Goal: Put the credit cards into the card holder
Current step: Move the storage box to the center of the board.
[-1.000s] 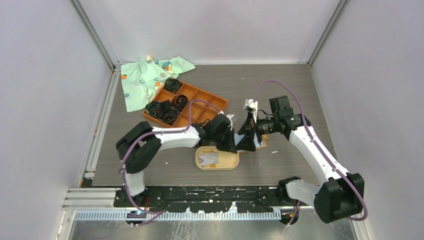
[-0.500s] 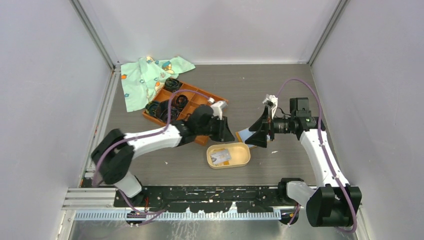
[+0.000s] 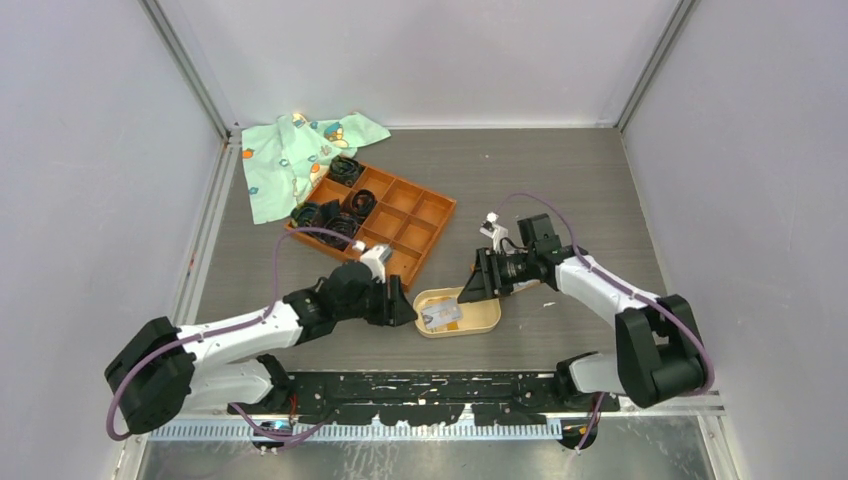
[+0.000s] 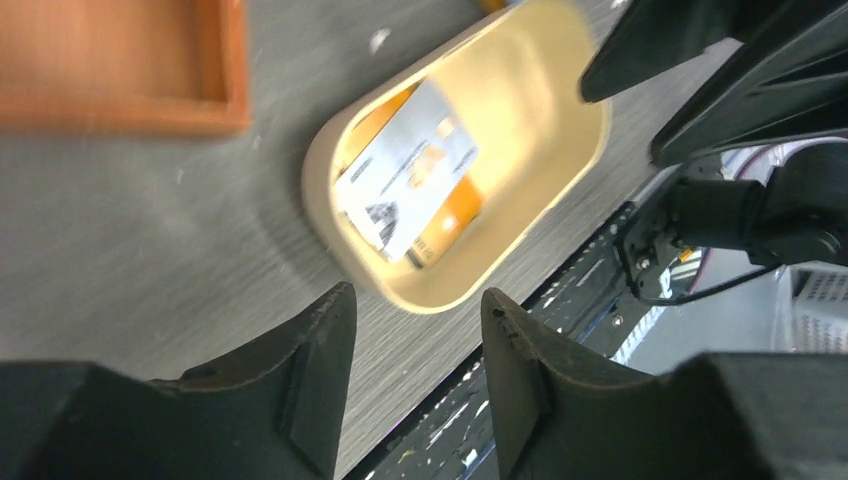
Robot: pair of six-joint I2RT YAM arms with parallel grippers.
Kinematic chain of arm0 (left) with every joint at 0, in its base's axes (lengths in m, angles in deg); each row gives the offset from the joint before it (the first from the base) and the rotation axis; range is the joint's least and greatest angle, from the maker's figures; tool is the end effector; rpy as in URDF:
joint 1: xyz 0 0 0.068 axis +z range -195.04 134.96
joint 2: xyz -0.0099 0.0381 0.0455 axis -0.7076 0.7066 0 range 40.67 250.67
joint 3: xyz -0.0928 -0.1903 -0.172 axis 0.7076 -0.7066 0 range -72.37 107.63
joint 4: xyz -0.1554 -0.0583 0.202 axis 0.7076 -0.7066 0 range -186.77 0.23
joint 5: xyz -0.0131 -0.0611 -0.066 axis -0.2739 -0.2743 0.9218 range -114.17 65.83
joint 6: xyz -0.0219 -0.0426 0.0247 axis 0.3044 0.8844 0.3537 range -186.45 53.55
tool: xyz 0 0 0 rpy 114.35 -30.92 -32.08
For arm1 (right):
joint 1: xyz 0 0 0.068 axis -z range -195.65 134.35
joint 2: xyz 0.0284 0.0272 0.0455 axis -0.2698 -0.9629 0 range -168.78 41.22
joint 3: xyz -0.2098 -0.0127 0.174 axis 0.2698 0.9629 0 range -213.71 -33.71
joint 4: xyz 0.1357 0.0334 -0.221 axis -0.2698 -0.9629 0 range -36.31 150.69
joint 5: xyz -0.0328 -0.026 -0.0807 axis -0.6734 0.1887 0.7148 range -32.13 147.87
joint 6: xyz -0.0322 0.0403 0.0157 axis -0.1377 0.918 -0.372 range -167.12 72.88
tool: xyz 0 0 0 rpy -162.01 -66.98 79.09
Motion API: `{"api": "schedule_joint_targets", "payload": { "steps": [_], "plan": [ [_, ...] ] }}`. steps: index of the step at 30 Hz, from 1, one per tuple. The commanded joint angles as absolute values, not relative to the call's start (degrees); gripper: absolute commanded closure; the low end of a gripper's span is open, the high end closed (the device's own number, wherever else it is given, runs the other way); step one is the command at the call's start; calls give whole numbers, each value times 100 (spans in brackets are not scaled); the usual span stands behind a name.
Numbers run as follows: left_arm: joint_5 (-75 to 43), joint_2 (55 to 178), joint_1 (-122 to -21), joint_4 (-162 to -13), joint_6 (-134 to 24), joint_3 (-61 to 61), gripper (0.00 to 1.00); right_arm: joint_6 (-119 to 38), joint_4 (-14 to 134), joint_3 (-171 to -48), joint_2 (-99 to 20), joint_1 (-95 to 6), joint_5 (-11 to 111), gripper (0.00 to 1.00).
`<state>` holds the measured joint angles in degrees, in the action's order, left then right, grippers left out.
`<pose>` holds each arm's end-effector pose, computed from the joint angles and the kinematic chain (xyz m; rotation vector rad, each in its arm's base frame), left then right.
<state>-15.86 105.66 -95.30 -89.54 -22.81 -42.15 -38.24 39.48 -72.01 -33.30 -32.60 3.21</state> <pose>0.1455 -0.1831 0.2004 0.2282 2.3700 -1.0321 0.2150 0.0958 0.1919 -0.5431 2.4257 1.3984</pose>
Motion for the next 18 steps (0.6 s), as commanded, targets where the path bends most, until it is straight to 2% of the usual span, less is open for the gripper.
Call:
{"api": "schedule_joint_targets", "payload": {
  "steps": [1,2,3,4,8,14,18],
  "plan": [
    [-2099,10547,-9670,-7908,-950,-4771,49,-1972,5503,-6922,-3645,-3613,1294,41],
    [-2258,10544,-9757,-7905,-859,-4769,49,-2038,5370,-6962,-3723,-3750,1581,34],
    [-2357,10544,-9839,-7927,-826,-4732,49,-2086,5281,-6994,-3786,-3868,1825,13],
    [-2577,10563,-9913,-8016,-792,-4665,48,-2143,5216,-7044,-3841,-4000,2059,2],
    [-2841,10754,-10088,-8133,-594,-4516,48,-2365,5111,-7108,-3977,-4167,2618,1],
    [-2957,10872,-10119,-8194,-485,-4454,49,-2315,5181,-7097,-4057,-4210,2721,0],
    [-2859,11094,-10120,-8169,-515,-4305,51,-2378,5166,-7095,-4168,-4299,2893,8]
  ]
}}
